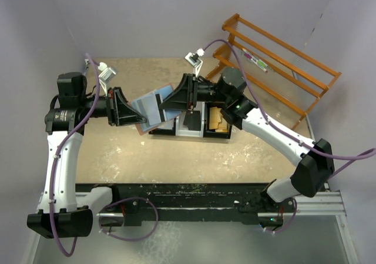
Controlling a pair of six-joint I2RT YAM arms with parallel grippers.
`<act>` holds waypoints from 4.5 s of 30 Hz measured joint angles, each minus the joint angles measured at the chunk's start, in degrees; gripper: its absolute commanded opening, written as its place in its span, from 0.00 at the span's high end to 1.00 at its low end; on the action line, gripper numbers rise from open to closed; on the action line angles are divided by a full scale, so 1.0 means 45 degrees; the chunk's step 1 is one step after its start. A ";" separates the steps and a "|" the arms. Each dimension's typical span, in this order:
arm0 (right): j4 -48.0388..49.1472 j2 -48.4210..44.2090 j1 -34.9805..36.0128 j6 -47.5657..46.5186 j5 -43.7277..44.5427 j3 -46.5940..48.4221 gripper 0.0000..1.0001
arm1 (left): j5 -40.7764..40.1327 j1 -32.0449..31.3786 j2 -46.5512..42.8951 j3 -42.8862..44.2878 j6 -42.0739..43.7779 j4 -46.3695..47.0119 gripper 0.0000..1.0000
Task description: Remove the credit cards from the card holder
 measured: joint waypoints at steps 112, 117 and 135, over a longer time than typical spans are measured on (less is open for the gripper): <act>-0.3483 -0.1637 -0.0991 -0.3701 0.1685 0.0102 0.00 | -0.3045 -0.0015 0.0661 0.1846 0.4881 -0.4741 1.00; -0.3944 -0.0869 0.0185 -0.4396 0.1962 0.0413 0.02 | -0.3026 -0.0015 0.0894 0.1957 0.5532 -0.5367 1.00; -0.4755 -0.0597 0.1098 -0.5561 0.2331 0.0403 0.60 | -0.2618 -0.0015 0.1331 0.2166 0.6853 -0.6601 1.00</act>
